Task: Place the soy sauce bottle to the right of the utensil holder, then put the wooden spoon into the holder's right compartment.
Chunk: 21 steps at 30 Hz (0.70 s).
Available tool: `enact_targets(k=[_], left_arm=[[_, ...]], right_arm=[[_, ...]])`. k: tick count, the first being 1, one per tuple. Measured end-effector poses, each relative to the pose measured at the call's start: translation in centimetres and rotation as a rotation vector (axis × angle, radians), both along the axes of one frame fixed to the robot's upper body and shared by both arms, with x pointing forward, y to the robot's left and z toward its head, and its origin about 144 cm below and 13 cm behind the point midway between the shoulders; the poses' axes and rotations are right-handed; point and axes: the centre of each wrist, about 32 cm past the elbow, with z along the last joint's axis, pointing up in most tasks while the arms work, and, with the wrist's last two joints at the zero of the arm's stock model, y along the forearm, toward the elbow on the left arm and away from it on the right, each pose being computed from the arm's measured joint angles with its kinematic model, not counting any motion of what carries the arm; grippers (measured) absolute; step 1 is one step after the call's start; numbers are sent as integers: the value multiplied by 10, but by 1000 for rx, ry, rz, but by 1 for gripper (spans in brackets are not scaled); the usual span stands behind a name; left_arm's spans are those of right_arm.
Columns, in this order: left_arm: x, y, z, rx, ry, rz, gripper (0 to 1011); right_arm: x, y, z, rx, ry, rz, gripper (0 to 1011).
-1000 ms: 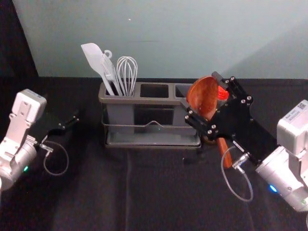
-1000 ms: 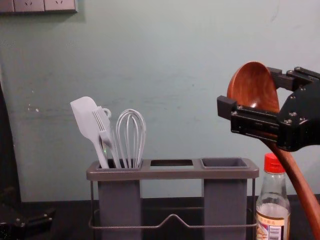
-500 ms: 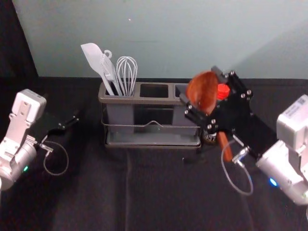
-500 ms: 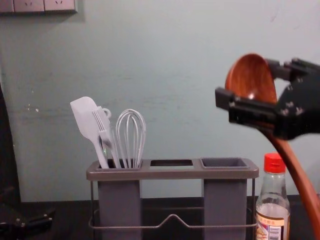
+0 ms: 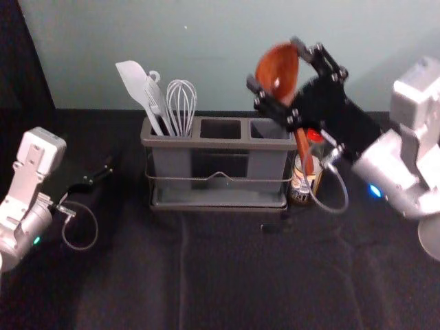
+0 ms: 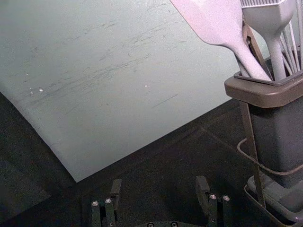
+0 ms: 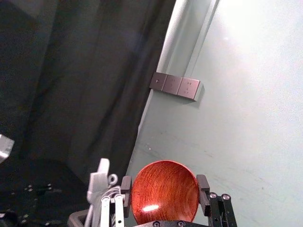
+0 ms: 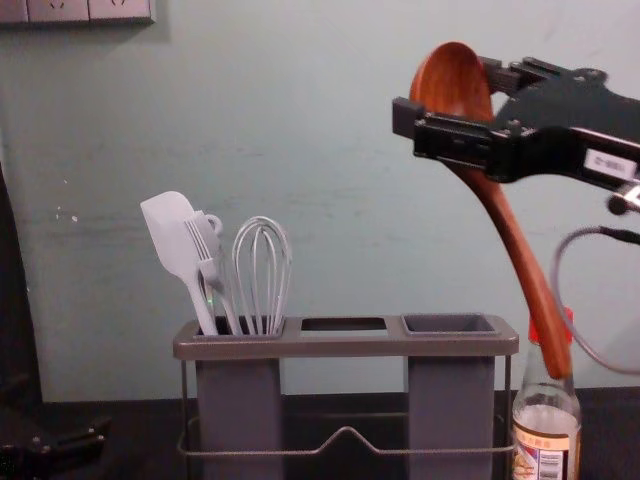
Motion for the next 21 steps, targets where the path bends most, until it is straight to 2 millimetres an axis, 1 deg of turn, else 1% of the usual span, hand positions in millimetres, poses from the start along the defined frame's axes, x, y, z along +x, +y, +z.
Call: enact_targets(k=[7,8,12,19,21], left_arm=[[0,0,0,0,0,0,1000],[0,0,0,0,0,0,1000],[0,0,0,0,0,0,1000],[0,0,0,0,0,0,1000],[0,0,0,0,0,0,1000]], right_arm=[[33,4,6,13,4,11,840],[33,4,6,13,4,11,839],[45,8,6,33,-17,14,839],[59,16,7,85,-64,8,840],[64,19,4,102,-76,6,839]])
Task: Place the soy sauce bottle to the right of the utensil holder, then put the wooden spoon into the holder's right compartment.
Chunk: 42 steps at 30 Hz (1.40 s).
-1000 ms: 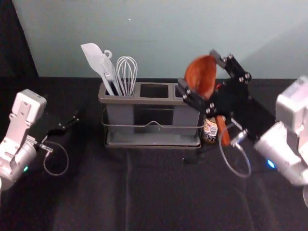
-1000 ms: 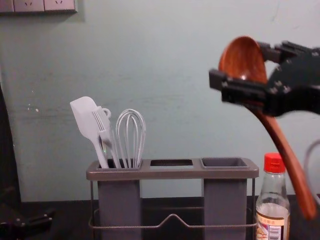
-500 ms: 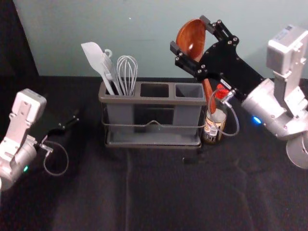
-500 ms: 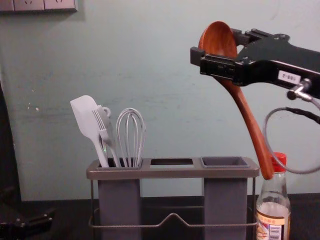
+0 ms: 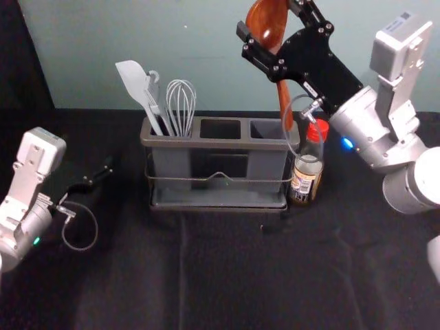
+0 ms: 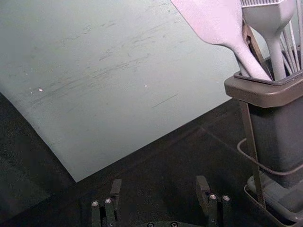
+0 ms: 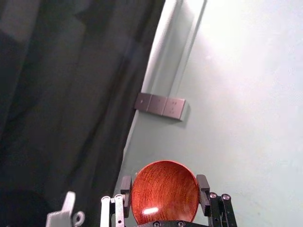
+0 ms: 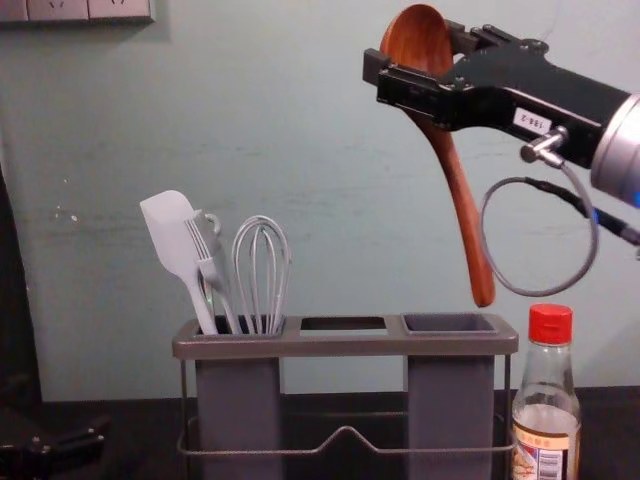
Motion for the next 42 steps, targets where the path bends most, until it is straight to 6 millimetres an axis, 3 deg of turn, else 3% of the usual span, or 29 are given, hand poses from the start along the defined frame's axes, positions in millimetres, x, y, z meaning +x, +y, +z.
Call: enact_targets(k=[12,25,42], left_arm=[[0,0,0,0,0,0,1000],[0,0,0,0,0,0,1000],[0,0,0,0,0,0,1000]], right_arm=[[18,15,-38,147,-40,-7,839],[16,19,-77,209,-4,-17,839],[7,16,-111,216,61,-34,840]])
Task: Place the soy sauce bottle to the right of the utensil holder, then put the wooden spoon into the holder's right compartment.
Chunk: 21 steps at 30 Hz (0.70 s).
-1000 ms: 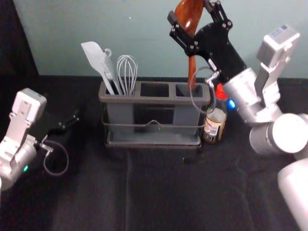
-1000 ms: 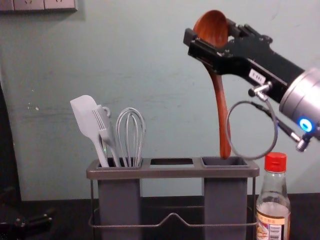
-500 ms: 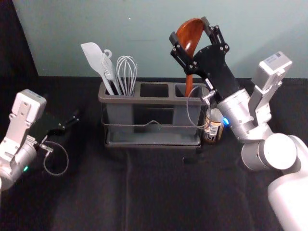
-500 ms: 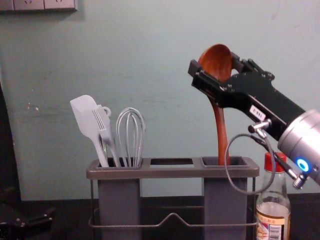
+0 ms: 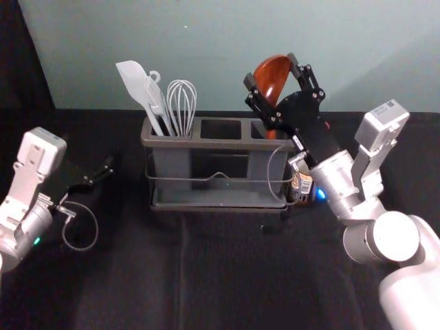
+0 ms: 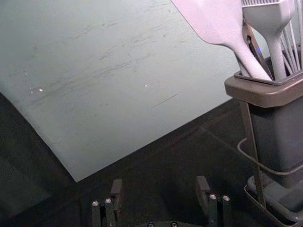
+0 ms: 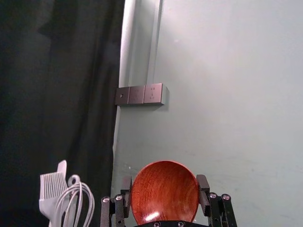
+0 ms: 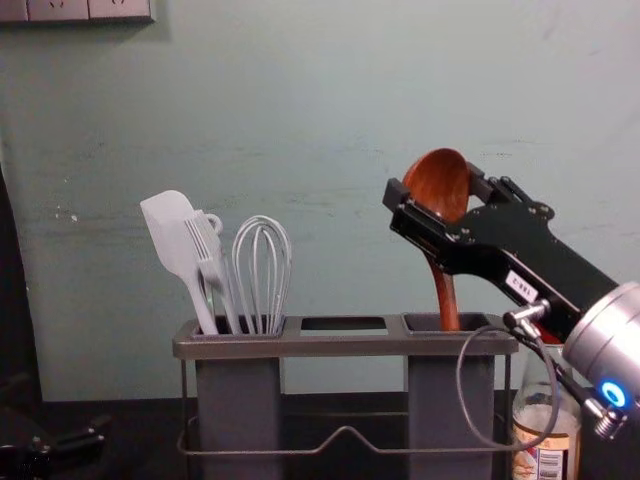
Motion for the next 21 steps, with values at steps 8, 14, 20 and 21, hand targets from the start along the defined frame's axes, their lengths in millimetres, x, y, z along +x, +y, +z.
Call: enact_targets(k=[8,14,20,21], left_arm=[[0,0,0,0,0,0,1000],[0,0,0,0,0,0,1000],[0,0,0,0,0,0,1000],[0,0,0,0,0,0,1000]], right_arm=[[-3,-1,-8,-4,12,-1,839],[-5,-1,-13,-5,19,-2,839],[-6,-2,-14,-7,19,0,839],[-6,-2,-14,-7,19,-1,839]])
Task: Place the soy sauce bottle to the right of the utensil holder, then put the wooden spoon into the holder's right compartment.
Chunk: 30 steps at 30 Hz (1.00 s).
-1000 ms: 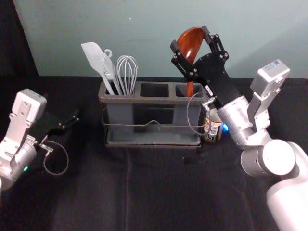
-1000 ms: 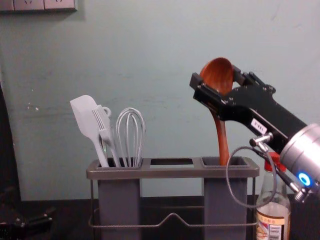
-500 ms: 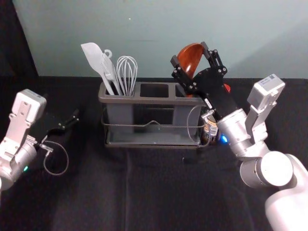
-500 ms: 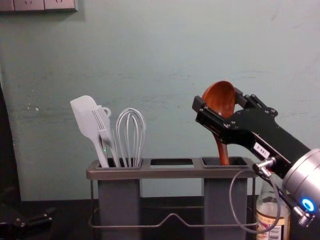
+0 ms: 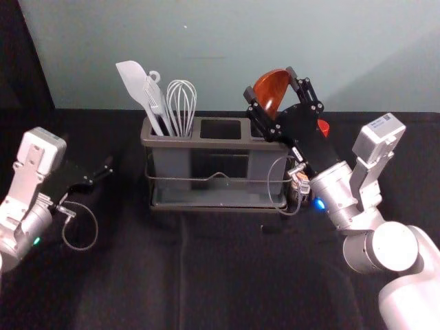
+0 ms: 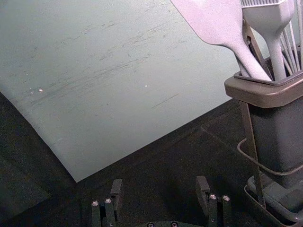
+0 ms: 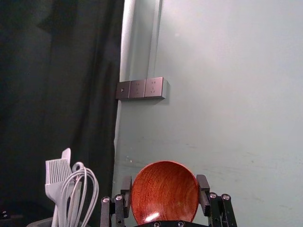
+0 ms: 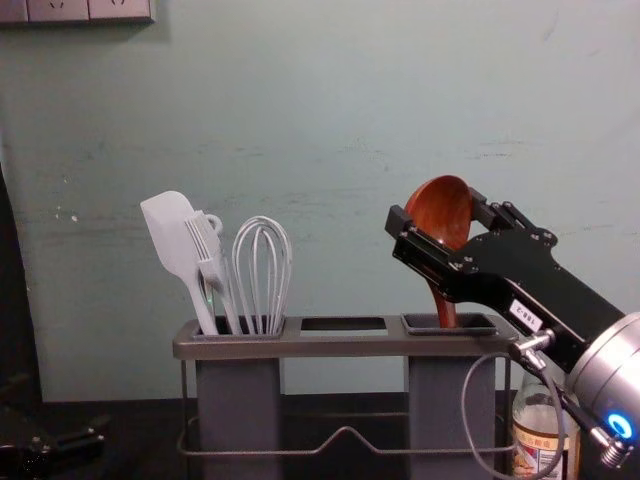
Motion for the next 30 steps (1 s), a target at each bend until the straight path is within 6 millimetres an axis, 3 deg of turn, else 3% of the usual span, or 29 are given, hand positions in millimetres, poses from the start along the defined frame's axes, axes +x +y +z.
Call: enact_targets(k=[8,14,24,30], left_arm=[[0,0,0,0,0,0,1000],[0,0,0,0,0,0,1000],[0,0,0,0,0,0,1000],[0,0,0,0,0,0,1000]], right_arm=[[0,0,1,-2,-8,-1,842],[-1,0,1,1,-16,-7,1000],[-2,-1,3,9,-31,-11,1002],[-7,-6,21,13,-87,-14,1002]])
